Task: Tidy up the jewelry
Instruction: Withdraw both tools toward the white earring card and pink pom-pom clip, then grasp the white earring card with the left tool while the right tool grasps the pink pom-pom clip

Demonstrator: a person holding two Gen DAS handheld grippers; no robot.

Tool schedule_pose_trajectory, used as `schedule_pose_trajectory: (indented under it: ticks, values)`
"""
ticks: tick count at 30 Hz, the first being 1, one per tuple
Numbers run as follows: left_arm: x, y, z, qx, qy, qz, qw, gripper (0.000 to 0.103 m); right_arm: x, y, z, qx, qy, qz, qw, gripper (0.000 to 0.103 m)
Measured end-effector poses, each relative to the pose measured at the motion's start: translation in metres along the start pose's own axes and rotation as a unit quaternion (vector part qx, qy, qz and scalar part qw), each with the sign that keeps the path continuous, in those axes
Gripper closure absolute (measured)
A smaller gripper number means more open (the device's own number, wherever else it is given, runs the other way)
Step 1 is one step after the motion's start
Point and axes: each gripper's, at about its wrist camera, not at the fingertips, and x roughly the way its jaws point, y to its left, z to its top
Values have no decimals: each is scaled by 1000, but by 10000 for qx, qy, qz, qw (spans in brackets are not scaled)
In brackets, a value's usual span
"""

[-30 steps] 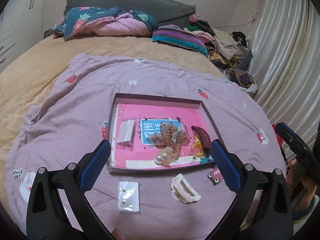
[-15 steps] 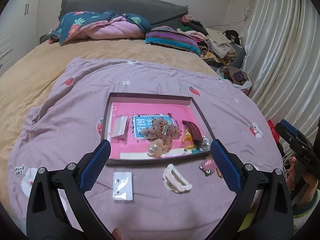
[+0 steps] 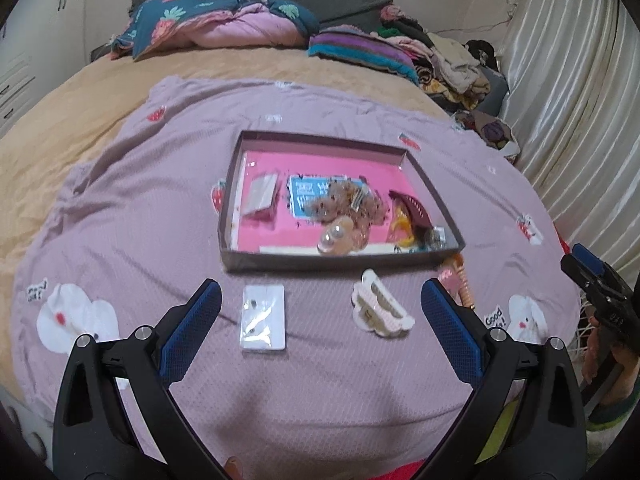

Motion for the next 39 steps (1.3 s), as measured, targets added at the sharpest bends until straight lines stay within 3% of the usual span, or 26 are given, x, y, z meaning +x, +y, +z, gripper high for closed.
schedule_pose_trajectory:
  ticks: [13, 18, 27, 36, 39]
  values:
    - [35, 3, -45, 137, 579, 240, 9979, 10, 33, 17, -41, -195, 598, 131, 9979, 7]
    - [47, 16, -58, 66, 728, 449, 9963, 10, 43, 35, -45, -428, 694, 314, 9962, 12]
    - [63, 40, -55, -188, 698, 674, 9951, 10, 74, 59, -43, -732, 886, 573, 9917, 29]
    - [82, 49, -45, -311, 722, 652, 9948, 10, 121, 63, -36, -827, 1203, 425, 9884, 50]
    - [89, 53, -44, -348, 767, 613, 9946, 18, 134, 65, -35, -863, 1302, 397, 9869, 58]
